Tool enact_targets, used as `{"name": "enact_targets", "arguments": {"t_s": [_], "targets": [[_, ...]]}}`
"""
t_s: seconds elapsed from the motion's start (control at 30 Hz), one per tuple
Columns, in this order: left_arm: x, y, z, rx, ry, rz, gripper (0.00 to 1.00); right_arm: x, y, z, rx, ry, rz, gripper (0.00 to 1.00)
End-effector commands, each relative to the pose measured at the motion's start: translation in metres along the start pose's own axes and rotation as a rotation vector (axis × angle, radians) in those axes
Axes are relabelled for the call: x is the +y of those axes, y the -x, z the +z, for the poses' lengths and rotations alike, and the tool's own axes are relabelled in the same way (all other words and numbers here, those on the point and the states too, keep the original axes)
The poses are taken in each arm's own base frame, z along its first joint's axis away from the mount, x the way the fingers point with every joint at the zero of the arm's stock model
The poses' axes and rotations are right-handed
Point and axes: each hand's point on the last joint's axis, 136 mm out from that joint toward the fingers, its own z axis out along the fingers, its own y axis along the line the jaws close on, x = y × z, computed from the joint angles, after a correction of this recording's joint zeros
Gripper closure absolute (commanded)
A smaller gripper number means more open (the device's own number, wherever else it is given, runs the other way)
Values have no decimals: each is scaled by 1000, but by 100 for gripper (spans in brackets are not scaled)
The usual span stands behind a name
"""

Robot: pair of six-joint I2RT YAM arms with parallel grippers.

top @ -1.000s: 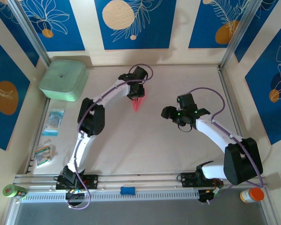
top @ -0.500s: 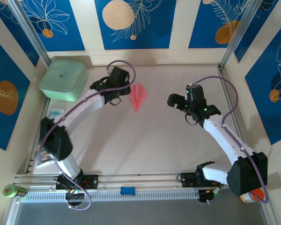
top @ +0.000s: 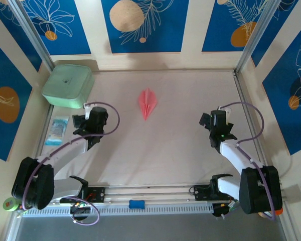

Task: Fold a paper plane with a square sheet of paper (pick it up from the middle)

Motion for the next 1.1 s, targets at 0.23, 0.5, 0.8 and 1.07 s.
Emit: {"name": "enact_targets", "arguments": {"t_s": [0.23, 0.5, 0.8, 1.07], "targets": [[-22, 9, 18, -276, -209, 55, 1, 52, 29, 17, -217, 274, -169, 1], [-35, -6, 33, -273, -400, 3, 1, 73, 24, 23, -218, 443, -177, 1], [-41, -25, 64, -194, -416, -30, 1, 85, 8, 37, -186, 485, -219, 1], [-42, -28, 62, -197, -423, -25, 1, 85, 8, 38, -169, 510, -206, 1]]}}
